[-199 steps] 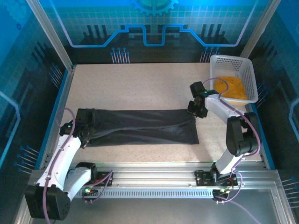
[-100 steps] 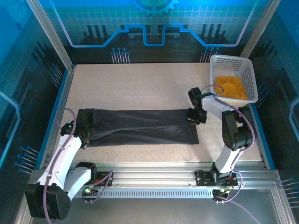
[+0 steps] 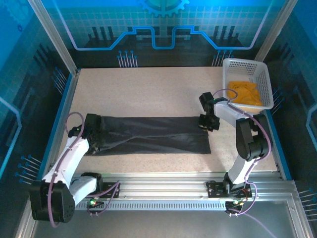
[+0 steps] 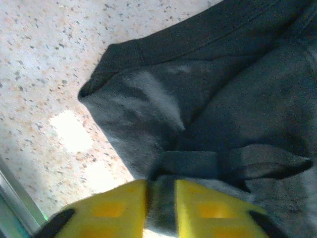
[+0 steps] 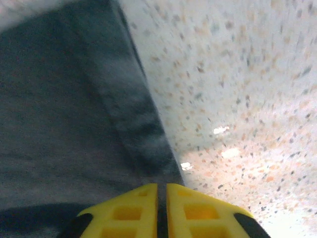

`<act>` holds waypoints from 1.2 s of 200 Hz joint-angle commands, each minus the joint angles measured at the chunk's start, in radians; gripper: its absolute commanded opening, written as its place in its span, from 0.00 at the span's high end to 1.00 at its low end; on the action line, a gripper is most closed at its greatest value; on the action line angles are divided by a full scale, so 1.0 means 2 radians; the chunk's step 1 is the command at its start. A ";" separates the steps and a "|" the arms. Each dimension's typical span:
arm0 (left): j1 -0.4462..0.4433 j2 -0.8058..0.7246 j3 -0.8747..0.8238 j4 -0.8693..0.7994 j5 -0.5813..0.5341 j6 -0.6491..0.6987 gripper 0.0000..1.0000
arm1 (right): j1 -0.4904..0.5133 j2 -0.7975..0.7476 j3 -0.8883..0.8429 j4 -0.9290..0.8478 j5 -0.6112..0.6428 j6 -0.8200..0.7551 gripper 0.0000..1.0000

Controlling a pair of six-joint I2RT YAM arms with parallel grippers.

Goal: Fold and stack the t-shirts

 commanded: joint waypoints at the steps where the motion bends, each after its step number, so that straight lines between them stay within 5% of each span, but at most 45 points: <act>1: -0.003 -0.001 0.041 -0.018 0.006 0.006 0.57 | 0.025 -0.016 0.033 -0.016 0.022 -0.010 0.83; 32: 0.017 0.032 0.107 0.034 -0.017 0.064 0.48 | 0.055 0.018 0.067 -0.005 -0.004 -0.015 0.79; 66: 0.132 0.145 0.118 0.184 0.125 0.091 0.51 | 0.035 0.080 0.086 0.000 -0.054 0.011 0.76; 100: 0.167 0.271 0.161 0.232 0.179 0.151 0.48 | -0.004 0.151 0.132 -0.040 -0.067 0.011 0.76; 145: 0.187 0.320 0.159 0.323 0.258 0.190 0.49 | -0.020 0.187 0.179 -0.072 -0.068 -0.001 0.76; 212: 0.189 0.363 0.201 0.239 0.197 0.235 0.72 | -0.024 0.196 0.193 -0.086 -0.063 0.007 0.76; 240: 0.189 0.370 0.211 0.221 0.175 0.240 0.67 | -0.024 0.197 0.200 -0.092 -0.057 0.006 0.76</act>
